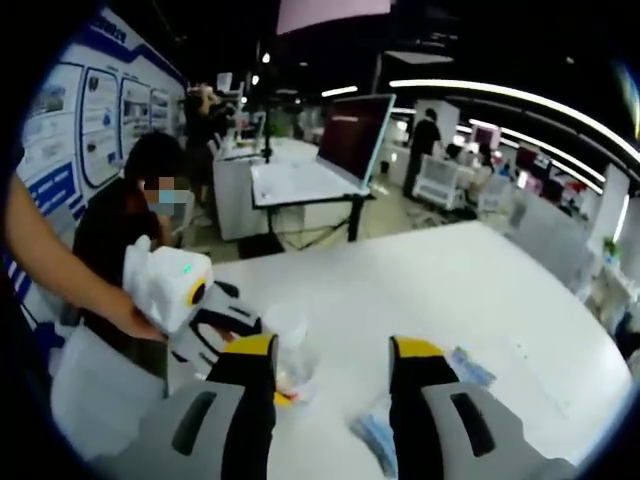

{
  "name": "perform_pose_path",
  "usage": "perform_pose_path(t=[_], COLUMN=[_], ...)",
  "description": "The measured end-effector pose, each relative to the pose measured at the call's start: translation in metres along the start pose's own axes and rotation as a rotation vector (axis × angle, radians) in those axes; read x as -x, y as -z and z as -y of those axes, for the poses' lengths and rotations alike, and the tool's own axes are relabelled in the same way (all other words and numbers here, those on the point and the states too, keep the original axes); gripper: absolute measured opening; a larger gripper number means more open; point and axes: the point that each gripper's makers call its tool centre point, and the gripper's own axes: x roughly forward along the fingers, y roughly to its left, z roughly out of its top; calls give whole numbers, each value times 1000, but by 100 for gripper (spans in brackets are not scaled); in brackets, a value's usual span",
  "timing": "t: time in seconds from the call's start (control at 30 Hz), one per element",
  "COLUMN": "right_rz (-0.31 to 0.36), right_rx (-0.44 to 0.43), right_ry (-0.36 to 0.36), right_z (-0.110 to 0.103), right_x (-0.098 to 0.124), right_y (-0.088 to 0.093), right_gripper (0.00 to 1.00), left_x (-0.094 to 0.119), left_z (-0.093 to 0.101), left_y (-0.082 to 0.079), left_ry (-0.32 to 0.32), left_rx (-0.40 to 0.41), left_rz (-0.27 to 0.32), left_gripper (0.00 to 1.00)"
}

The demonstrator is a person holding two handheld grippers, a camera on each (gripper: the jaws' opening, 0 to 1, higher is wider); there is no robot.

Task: Arrange the tabletop items into an orderly group along one side of the table until the central work area is clear of visible clutter.

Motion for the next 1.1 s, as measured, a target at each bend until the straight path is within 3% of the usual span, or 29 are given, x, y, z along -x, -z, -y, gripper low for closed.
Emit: perform_pose_path(t=[0.27,0.53,1.1], right_rz=[-1,4,-28], right_rx=[24,34,60], right_ry=[-34,-75,-130], right_z=[-7,-21,-31], right_x=[-5,-9,-20], right_y=[-5,-8,-3], right_gripper=[31,29,25], left_x=[3,4,-9], left_z=[-3,-5,6], left_y=[1,2,-2], left_ry=[2,8,129], left_rx=[7,1,-49], left_rz=[-8,-13,-53], left_gripper=[38,38,37])
